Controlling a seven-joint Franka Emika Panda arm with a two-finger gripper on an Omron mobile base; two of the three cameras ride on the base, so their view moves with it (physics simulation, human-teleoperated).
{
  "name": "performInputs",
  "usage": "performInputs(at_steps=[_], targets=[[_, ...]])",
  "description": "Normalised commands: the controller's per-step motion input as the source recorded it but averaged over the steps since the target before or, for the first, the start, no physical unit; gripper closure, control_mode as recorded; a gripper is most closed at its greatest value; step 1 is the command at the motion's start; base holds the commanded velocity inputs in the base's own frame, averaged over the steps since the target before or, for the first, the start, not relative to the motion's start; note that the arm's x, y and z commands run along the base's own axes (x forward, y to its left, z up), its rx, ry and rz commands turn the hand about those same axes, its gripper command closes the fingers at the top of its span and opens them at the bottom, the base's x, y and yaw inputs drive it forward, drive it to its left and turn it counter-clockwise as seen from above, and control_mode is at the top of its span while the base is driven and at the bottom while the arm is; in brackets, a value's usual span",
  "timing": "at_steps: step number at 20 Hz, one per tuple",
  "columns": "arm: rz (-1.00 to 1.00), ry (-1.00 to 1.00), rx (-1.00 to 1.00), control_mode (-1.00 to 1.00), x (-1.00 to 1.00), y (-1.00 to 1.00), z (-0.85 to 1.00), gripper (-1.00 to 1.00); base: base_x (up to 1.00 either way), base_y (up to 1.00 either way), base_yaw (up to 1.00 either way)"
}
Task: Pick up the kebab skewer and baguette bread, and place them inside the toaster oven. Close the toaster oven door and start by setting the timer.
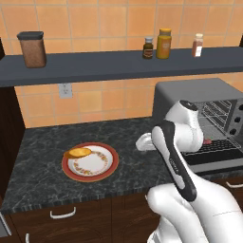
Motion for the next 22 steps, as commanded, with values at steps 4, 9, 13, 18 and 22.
performInputs(at_steps=[4,9,13,18,22], targets=[[0.55,-0.22,-0.27,-1.0,0.37,0.92,0.0,-1.0,0.0,0.0,0.0],[0.49,-0.23,-0.33,-1.0,0.47,0.96,-0.05,-1.0,0.0,0.0,0.0],[0.48,-0.13,-0.31,-1.0,0.53,0.91,-0.13,-1.0,0.0,0.0,0.0],[0.21,-0.03,-0.25,-1.0,0.61,0.94,-0.09,-1.0,0.0,0.0,0.0],[0.0,0.01,-0.27,-1.0,0.58,0.86,0.0,-1.0,0.0,0.0,0.0]])
